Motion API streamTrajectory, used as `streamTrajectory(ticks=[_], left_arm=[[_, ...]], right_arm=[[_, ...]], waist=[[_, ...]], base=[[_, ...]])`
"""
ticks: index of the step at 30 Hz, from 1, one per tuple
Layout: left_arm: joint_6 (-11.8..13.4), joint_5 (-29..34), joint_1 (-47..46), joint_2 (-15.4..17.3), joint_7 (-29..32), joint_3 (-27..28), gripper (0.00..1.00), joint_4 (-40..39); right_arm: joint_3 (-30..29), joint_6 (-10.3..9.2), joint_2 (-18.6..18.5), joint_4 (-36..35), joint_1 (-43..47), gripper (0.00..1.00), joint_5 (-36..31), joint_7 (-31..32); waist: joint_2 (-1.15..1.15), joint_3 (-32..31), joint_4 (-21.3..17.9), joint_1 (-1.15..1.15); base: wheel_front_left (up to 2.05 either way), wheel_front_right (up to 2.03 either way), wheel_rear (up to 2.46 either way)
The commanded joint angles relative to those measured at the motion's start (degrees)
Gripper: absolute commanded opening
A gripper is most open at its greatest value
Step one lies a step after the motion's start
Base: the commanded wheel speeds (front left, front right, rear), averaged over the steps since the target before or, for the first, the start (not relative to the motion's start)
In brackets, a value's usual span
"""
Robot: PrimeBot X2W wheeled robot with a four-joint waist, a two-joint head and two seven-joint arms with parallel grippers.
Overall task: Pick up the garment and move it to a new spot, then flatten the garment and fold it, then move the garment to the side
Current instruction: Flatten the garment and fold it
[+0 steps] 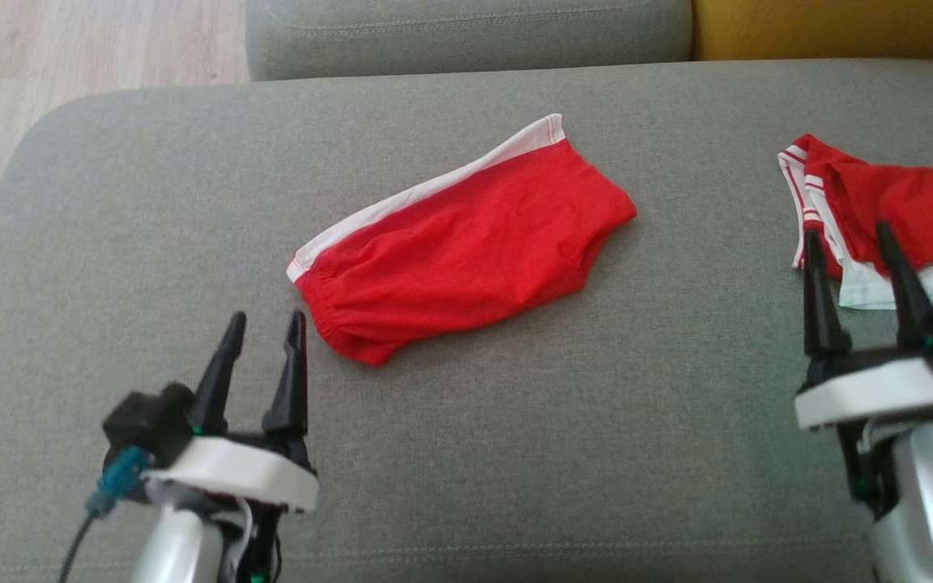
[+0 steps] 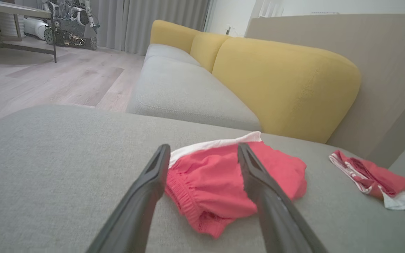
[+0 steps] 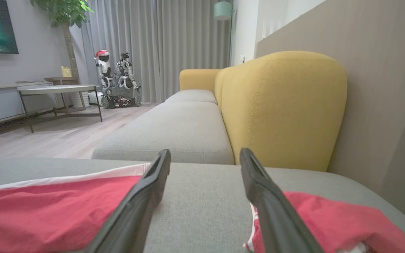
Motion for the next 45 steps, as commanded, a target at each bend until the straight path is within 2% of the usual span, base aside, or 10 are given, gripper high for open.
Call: streamTrajectory(ticks=[1,4,10,18,20,25,29,33,37,45], left_arm=[[-0.1,0.9,-1.1,0.0,-0.7,2.1,1.0,-2.1],[-0.4,0.9,0.5,-0.2,-0.7,2.7,1.0,-2.6],[1.0,-1.6,1.6,-0.2,-0.7,2.4,1.0,-3.7],[1.1,-2.0,0.7,-0.2,-0.7,0.6,1.0,-4.0],[1.1,-2.1,0.5,-0.2,-0.7,0.3,1.0,-4.0],[1.1,-2.3,0.0,-0.2,-0.7,-0.6,1.0,-3.8],[1.3,-3.1,-1.0,-0.2,-0.7,-1.6,1.0,-3.9],[1.5,-3.9,-1.6,-0.2,-0.7,-2.8,1.0,-3.8],[1.6,-4.2,-2.4,-0.2,-0.7,-4.0,1.0,-3.7],[2.7,-4.4,-3.6,-0.2,-0.7,-4.7,1.0,-3.7]], right_arm=[[0.4,0.37,0.4,-2.2,-0.5,1.0,-0.9,-0.6],[-0.6,0.37,2.1,-2.5,1.8,1.0,-3.1,-0.6],[-1.1,0.37,3.4,-2.3,3.2,1.0,-4.3,-0.6],[-0.3,0.37,4.5,0.4,2.5,1.0,0.2,1.0],[0.0,0.37,4.7,1.2,2.0,1.0,2.9,2.4],[0.4,0.37,5.6,3.4,-0.6,1.0,15.0,8.1],[-1.1,0.37,6.2,4.8,-3.3,1.0,25.5,14.3],[-2.6,0.37,6.2,6.5,-6.0,1.0,32.9,19.9],[-4.6,0.37,6.4,8.7,-8.7,1.0,38.7,24.8],[-9.6,0.37,6.8,16.8,-15.1,1.0,42.6,30.5]], waist=[[0.0,-0.1,0.1,0.0],[0.0,-0.3,0.1,0.0],[0.0,-0.3,0.3,0.0],[0.0,0.5,2.0,0.0],[0.0,0.9,2.8,0.0],[0.0,2.3,4.8,0.0],[0.0,4.2,6.9,0.0],[0.0,5.8,8.9,0.0],[0.0,7.1,10.8,0.0],[0.0,8.6,14.6,0.0]], base=[[0.0,0.0,0.0],[0.0,0.0,0.0],[0.0,0.0,0.0],[0.0,0.0,0.0],[0.0,0.0,0.0],[0.0,0.0,0.0],[0.0,0.0,0.0],[0.0,0.0,0.0],[0.0,0.0,0.0],[0.0,0.0,0.0]])
